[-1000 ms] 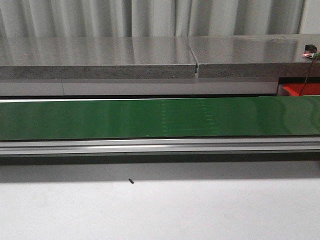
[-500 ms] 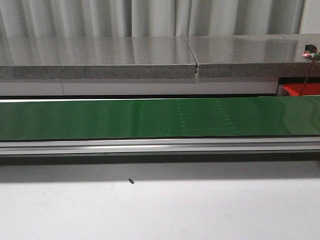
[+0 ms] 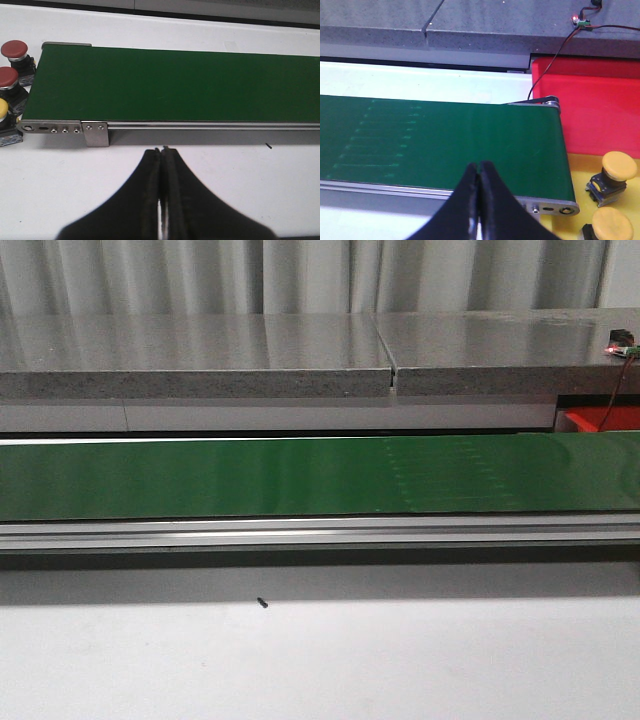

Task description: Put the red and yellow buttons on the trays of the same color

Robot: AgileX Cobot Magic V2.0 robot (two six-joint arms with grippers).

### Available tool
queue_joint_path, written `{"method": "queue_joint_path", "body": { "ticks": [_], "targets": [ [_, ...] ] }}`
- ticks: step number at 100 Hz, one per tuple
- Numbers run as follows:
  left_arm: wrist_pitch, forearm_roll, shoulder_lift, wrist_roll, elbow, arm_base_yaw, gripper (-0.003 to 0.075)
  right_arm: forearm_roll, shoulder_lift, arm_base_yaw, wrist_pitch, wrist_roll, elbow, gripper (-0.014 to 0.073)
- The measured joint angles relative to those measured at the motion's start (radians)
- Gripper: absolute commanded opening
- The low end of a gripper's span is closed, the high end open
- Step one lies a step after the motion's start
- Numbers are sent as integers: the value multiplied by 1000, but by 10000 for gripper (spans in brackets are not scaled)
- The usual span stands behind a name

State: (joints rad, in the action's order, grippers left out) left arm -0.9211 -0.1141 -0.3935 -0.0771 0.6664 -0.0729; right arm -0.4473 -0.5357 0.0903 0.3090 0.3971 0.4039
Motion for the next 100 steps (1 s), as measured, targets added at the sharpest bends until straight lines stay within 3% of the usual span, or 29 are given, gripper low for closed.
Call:
{"method": "queue_joint_path", "body": {
  "ticks": [55, 100],
  "targets": [
    [69, -5, -11, -13, 0, 0, -20, 0, 5, 0, 8, 0, 0, -66],
    [201, 65, -361, -72, 94, 8, -20, 0, 5, 0, 9, 0, 0, -66]
  ]
}}
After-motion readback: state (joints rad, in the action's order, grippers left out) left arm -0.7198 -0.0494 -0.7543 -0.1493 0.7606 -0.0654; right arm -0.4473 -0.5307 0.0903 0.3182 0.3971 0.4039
